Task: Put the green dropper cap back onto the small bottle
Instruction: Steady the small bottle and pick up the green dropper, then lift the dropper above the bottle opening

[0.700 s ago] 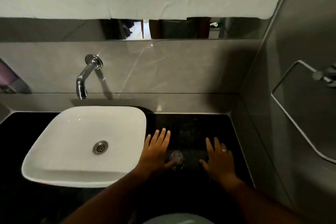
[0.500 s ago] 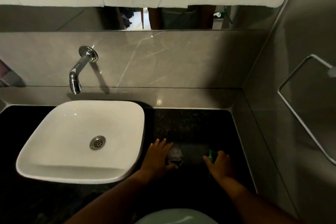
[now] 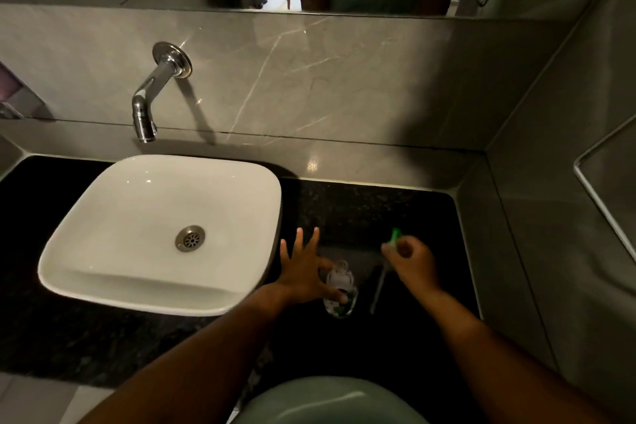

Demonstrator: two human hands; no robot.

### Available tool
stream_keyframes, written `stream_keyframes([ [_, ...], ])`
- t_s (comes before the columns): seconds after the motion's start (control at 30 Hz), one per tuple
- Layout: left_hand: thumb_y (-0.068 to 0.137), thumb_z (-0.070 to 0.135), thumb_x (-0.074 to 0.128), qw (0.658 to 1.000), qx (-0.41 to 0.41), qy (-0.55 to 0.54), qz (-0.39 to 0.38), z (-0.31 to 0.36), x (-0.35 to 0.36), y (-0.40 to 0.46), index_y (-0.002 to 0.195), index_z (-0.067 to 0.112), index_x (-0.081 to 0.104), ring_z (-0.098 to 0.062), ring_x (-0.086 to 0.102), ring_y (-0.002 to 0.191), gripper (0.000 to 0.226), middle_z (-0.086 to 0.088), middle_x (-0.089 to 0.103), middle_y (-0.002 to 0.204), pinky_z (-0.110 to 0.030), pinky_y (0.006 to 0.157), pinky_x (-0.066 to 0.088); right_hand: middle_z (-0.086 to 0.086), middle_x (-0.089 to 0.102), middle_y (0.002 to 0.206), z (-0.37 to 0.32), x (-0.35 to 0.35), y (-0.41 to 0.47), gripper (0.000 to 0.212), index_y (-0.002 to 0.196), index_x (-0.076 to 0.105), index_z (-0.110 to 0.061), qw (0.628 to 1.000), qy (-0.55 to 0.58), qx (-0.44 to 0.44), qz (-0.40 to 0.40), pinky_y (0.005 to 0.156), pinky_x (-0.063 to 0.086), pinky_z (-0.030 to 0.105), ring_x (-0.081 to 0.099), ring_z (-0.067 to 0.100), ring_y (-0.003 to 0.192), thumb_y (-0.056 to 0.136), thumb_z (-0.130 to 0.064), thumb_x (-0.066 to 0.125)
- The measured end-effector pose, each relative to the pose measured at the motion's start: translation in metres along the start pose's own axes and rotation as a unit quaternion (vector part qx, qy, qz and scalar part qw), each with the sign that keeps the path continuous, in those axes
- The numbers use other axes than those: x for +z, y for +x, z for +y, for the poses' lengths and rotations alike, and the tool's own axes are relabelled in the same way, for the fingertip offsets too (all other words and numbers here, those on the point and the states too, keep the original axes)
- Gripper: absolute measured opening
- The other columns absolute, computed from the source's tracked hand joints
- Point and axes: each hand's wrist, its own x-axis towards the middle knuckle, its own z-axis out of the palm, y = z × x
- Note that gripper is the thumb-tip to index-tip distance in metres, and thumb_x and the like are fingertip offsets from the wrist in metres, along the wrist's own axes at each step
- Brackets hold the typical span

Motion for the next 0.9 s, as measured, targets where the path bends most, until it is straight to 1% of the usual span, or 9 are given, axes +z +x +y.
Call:
stream_keyframes([
  [0.03,0.045,0.088,0.062,1.0,0.002,-0.004,-0.006,0.0,0.001,0.001,0.101,0.04,0.068,-0.02,-0.041,0.133,0.074,0.006,-0.018,0.159,-0.037,0.089,-0.044,0.011,0.068,0.076,-0.019,0.0,0.002,0.012,0.074,0.063,-0.013,0.998,0.051,-0.031,0.017,0.067,0.049,0.029,0.061,0.02,0.07,0.078,-0.013,0.075],
  [0.13,0.046,0.086,0.066,1.0,0.009,-0.01,-0.006,-0.001,0.004,0.003,0.097,0.042,0.067,-0.019,-0.04,0.132,0.067,0.003,-0.015,0.16,-0.033,0.091,-0.041,0.001,0.068,0.077,-0.069,-0.006,0.003,0.021,0.074,0.063,-0.025,0.976,0.182,-0.116,0.027,0.064,0.051,0.013,0.064,0.006,0.069,0.081,-0.007,0.071],
  [0.2,0.045,0.086,0.065,1.0,0.013,-0.006,0.001,0.0,0.006,0.005,0.094,0.042,0.068,-0.019,-0.039,0.133,0.067,0.003,-0.014,0.16,-0.031,0.091,-0.041,-0.004,0.069,0.082,-0.09,-0.01,0.003,0.021,0.08,0.064,-0.028,0.962,0.223,-0.156,0.029,0.066,0.051,0.01,0.066,0.0,0.072,0.081,-0.008,0.071],
  [0.3,0.044,0.088,0.063,1.0,0.013,0.002,0.006,0.0,0.007,0.005,0.094,0.041,0.068,-0.018,-0.037,0.133,0.069,0.002,-0.013,0.161,-0.031,0.091,-0.041,-0.008,0.068,0.089,-0.103,-0.008,-0.001,0.024,0.085,0.061,-0.031,0.957,0.219,-0.19,0.029,0.069,0.051,0.011,0.065,-0.002,0.077,0.08,-0.011,0.072],
  [0.43,0.043,0.089,0.061,1.0,-0.006,0.002,0.006,0.002,0.005,0.002,0.091,0.042,0.067,-0.015,-0.035,0.134,0.068,0.006,-0.01,0.161,-0.034,0.09,-0.042,-0.011,0.066,0.085,-0.093,0.006,-0.01,0.028,0.086,0.061,-0.035,0.959,0.194,-0.205,0.006,0.069,0.051,0.011,0.064,-0.002,0.075,0.081,-0.009,0.071],
  [0.5,0.043,0.09,0.06,1.0,-0.01,0.007,0.005,0.004,0.004,0.002,0.092,0.043,0.067,-0.015,-0.034,0.135,0.068,0.008,-0.01,0.161,-0.036,0.09,-0.043,-0.009,0.067,0.085,-0.082,0.013,-0.015,0.025,0.09,0.061,-0.031,0.963,0.18,-0.201,-0.008,0.07,0.053,0.013,0.064,0.0,0.076,0.081,-0.01,0.071],
  [0.63,0.043,0.089,0.06,1.0,-0.009,0.009,0.012,0.007,0.004,0.0,0.092,0.042,0.068,-0.015,-0.032,0.137,0.068,0.008,-0.008,0.161,-0.038,0.092,-0.042,-0.01,0.066,0.084,-0.066,0.025,-0.025,0.022,0.098,0.063,-0.022,0.97,0.16,-0.183,-0.01,0.067,0.051,0.01,0.064,-0.003,0.075,0.081,-0.012,0.072],
  [0.73,0.043,0.089,0.06,1.0,-0.004,0.015,0.015,0.007,0.004,-0.001,0.095,0.042,0.069,-0.014,-0.033,0.136,0.072,0.009,-0.008,0.161,-0.04,0.092,-0.042,-0.006,0.068,0.085,-0.073,0.019,-0.02,0.022,0.099,0.063,-0.018,0.963,0.187,-0.193,0.0,0.066,0.052,0.011,0.064,-0.002,0.074,0.081,-0.009,0.071],
  [0.9,0.042,0.09,0.06,1.0,0.0,0.018,0.016,0.006,0.006,0.0,0.099,0.043,0.068,-0.012,-0.034,0.134,0.075,0.009,-0.007,0.161,-0.04,0.091,-0.042,-0.007,0.068,0.085,-0.094,0.006,-0.007,0.022,0.099,0.063,-0.022,0.953,0.212,-0.216,0.018,0.064,0.051,0.012,0.065,0.0,0.072,0.081,-0.012,0.071],
])
